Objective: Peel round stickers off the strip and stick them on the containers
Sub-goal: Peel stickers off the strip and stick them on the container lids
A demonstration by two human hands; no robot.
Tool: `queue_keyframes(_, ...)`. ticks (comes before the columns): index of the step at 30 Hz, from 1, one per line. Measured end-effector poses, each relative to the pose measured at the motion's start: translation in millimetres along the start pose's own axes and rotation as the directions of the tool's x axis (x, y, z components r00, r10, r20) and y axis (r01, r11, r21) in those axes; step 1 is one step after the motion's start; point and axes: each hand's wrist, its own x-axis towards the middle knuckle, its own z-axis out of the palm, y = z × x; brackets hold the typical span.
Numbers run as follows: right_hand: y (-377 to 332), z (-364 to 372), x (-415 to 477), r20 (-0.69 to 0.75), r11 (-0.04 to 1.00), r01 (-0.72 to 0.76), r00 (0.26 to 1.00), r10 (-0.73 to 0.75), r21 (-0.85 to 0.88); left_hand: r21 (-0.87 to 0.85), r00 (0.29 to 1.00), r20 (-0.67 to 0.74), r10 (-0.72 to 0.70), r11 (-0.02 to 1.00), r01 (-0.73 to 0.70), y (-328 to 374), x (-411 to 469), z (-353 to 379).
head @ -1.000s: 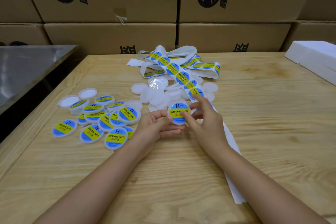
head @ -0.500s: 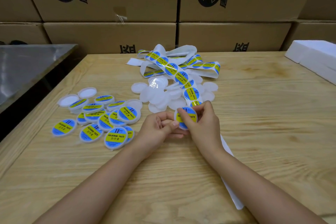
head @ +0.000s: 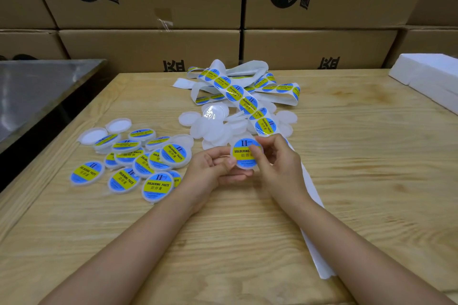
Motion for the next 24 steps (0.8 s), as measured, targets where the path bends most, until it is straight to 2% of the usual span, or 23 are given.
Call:
queue_keyframes(5, 1.4, -1.5, 0.7, -0.036, 0.999, 0.033, 0.999, -0.032, 0.025, 0.004, 0.999, 0.022, -0.035, 0.999, 0.035, 1.7, -0.8, 0.8)
queue_keyframes(12, 1.4, 1.1, -3.9, 0.126, 0.995, 0.072, 0.99, -0.062, -0.071, -0.039, 0.992, -0.068, -0.103, 0.994, 0.1, 3.0, 3.2, 0.2)
queue_keyframes(18, -2.6, -1.1, -6.4, 0.215, 0.999, -0.053, 0.975, 0.05, 0.006, 0.058, 0.993, -0.106, -0.054, 0.996, 0.061, -1.0, 3.8, 2.3)
queue_keyframes(24, -3.2, -8.4, 3.3, 0.208, 0.927, -0.257, 0.957, 0.203, 0.275, 0.142, 0.998, -0.052, -0.021, 0.989, 0.029, -2.4, 1.8, 2.5)
